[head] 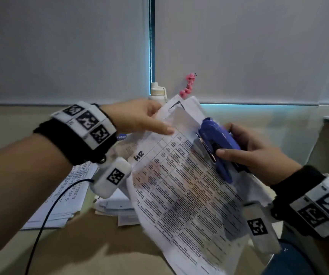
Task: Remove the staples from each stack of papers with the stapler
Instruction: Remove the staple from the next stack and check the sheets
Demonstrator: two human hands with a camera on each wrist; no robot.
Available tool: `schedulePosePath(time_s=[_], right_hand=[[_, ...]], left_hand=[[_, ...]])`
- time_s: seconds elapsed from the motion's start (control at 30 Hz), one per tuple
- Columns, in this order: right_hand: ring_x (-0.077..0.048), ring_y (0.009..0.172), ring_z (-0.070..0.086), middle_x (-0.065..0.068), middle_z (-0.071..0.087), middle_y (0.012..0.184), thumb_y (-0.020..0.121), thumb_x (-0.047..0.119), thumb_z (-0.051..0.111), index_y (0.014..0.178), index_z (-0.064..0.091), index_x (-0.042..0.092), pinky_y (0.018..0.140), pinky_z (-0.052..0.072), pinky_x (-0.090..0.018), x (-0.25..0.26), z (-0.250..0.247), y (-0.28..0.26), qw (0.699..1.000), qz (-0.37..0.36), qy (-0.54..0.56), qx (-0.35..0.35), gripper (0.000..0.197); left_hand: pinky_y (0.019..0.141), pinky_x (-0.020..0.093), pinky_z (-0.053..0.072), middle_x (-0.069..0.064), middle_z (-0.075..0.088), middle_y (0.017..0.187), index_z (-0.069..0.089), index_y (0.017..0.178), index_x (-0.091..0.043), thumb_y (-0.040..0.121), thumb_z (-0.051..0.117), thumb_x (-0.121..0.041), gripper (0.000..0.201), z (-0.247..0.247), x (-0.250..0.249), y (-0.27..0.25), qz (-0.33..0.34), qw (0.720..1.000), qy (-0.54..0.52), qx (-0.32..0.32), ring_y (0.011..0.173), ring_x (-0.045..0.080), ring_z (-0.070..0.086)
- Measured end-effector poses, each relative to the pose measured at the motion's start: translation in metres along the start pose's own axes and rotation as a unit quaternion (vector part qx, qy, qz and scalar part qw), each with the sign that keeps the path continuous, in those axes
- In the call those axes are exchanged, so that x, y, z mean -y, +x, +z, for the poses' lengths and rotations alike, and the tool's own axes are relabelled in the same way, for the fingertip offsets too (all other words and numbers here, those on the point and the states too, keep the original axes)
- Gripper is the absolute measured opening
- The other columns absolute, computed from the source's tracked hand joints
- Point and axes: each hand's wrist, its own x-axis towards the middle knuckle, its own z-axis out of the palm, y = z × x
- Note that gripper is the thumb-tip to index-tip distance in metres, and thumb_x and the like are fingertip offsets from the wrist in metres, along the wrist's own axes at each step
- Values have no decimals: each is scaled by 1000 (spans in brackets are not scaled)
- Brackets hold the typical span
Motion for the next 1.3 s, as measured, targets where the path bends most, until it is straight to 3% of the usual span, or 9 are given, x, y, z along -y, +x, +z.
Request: schedulePosePath(time_s=[0.07,0.13,0.23,0.33,0.7,0.87,1.0,1.2,1.3], right_hand=[[-15,75,53,-5,58,85,65,20,72,98,54,6,61,43,-23,1,2,0,1000,-7,-12,-7,41],[-8,71,56,1,61,85,67,18,66,98,56,15,60,43,-19,2,3,0,997,-26,-67,-33,33],[-9,87,60,9,66,102,69,26,62,112,56,30,75,45,-19,8,6,-2,955,-80,-274,-79,43],[-17,100,58,4,63,118,72,27,57,131,50,23,79,38,-23,17,12,-3,897,-131,-409,-102,60],[-15,107,45,-9,60,127,77,17,57,135,47,12,95,44,-45,18,23,-1,849,-200,-473,-127,59],[-18,95,52,-7,65,120,80,23,52,135,46,14,93,44,-41,14,28,-1,860,-185,-452,-145,56],[-33,89,60,-8,67,114,78,24,54,135,47,15,85,46,-36,13,34,-4,862,-155,-455,-163,58],[-18,87,59,10,63,100,77,29,56,126,50,24,75,43,-27,7,37,-3,915,-122,-350,-156,50],[-17,97,55,-2,64,118,80,25,57,131,49,16,92,45,-36,8,40,-1,870,-178,-429,-168,52]], left_hand=[[89,50,54,26,67,111,59,115,8,68,80,-11,55,6,-2,2,-13,999,-15,25,100,40,66],[78,41,59,24,70,103,60,113,9,74,71,-2,42,11,-2,3,-19,997,-65,27,86,33,71],[65,29,60,9,75,83,65,101,2,77,63,-5,25,17,1,6,-12,990,-135,44,70,19,72],[70,32,60,7,74,82,66,97,-3,70,62,-17,31,21,1,7,-1,986,-163,34,70,18,72],[66,26,58,8,72,87,64,109,3,80,63,-19,36,29,-4,8,15,991,-130,5,70,15,70],[67,27,57,5,75,85,64,108,2,71,66,-21,43,29,-6,5,19,990,-138,22,75,15,72],[74,33,60,7,74,87,63,105,2,77,69,4,29,32,-9,3,30,997,-70,11,76,17,73],[70,32,59,5,75,82,66,92,-4,78,71,2,16,32,-13,4,26,999,-15,-22,72,17,73],[79,40,58,10,74,87,66,93,2,77,72,1,17,35,-11,3,39,999,25,-24,78,23,71]])
